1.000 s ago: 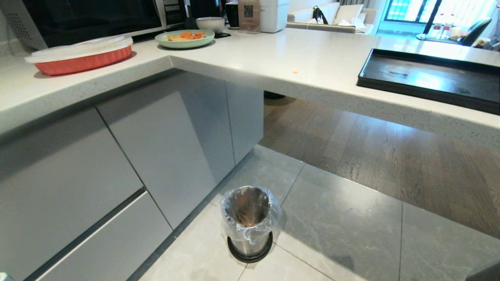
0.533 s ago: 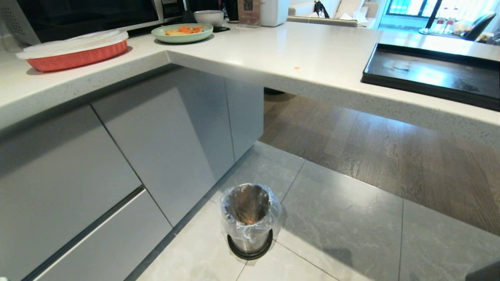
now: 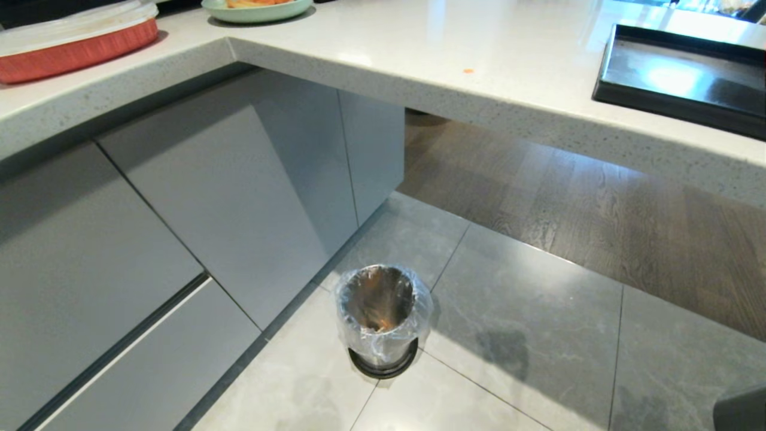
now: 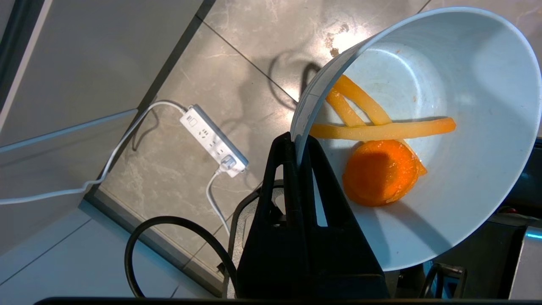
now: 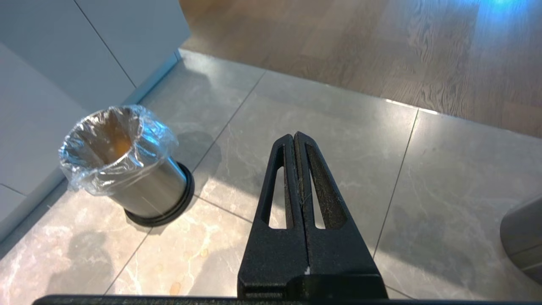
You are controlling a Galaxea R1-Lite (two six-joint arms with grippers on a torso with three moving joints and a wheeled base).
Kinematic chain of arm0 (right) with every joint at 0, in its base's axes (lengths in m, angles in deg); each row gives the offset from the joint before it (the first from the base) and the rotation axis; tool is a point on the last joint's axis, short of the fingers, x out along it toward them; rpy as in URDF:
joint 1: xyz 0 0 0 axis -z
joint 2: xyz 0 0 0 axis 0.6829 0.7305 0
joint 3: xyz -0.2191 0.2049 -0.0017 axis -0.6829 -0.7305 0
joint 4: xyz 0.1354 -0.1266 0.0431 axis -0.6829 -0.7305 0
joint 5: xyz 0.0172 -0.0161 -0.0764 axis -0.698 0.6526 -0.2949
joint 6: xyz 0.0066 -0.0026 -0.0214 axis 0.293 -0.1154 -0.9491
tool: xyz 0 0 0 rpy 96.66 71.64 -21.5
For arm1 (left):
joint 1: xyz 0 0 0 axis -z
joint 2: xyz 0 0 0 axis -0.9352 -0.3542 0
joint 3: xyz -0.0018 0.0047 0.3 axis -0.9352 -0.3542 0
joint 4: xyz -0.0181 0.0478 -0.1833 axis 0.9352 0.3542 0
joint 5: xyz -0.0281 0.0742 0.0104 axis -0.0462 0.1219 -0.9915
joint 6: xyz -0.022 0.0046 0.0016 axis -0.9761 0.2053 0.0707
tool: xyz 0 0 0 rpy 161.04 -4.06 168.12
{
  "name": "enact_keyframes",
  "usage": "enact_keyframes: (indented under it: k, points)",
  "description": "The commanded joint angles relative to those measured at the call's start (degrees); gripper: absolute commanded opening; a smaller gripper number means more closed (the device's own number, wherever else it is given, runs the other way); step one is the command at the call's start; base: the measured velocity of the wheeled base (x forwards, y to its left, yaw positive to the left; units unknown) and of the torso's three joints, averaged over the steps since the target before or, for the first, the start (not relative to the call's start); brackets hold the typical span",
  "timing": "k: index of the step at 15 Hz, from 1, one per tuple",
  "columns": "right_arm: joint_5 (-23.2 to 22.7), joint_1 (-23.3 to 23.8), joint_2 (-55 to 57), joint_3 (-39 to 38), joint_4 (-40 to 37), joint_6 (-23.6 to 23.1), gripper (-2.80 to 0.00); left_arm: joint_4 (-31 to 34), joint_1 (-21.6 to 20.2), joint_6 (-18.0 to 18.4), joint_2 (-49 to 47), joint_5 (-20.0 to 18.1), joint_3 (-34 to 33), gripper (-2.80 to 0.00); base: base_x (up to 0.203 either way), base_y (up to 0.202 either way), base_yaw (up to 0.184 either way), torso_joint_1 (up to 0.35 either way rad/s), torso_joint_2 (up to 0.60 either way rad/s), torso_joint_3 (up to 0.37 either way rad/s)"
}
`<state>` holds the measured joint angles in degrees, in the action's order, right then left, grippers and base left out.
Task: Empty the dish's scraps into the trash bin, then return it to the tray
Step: Move the bowl over the trash can
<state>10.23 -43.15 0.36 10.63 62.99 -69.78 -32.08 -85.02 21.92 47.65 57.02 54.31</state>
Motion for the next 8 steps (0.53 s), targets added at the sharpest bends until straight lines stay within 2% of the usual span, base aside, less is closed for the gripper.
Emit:
enact_keyframes:
  k: [1, 8]
  points:
    - [0.0, 0.0, 0.0, 0.0, 0.0, 0.0, -2.8, 0.2, -0.4, 0.0, 0.9, 0.0, 0.0, -2.8, 0.0, 0.0, 0.0, 0.002, 0.0, -0.197]
    - [0.0, 0.0, 0.0, 0.0, 0.0, 0.0, -2.8, 2.4, -0.8, 0.4, 4.6, -0.8, -0.6, -2.8, 0.0, 0.0, 0.0, 0.004, 0.0, -0.2]
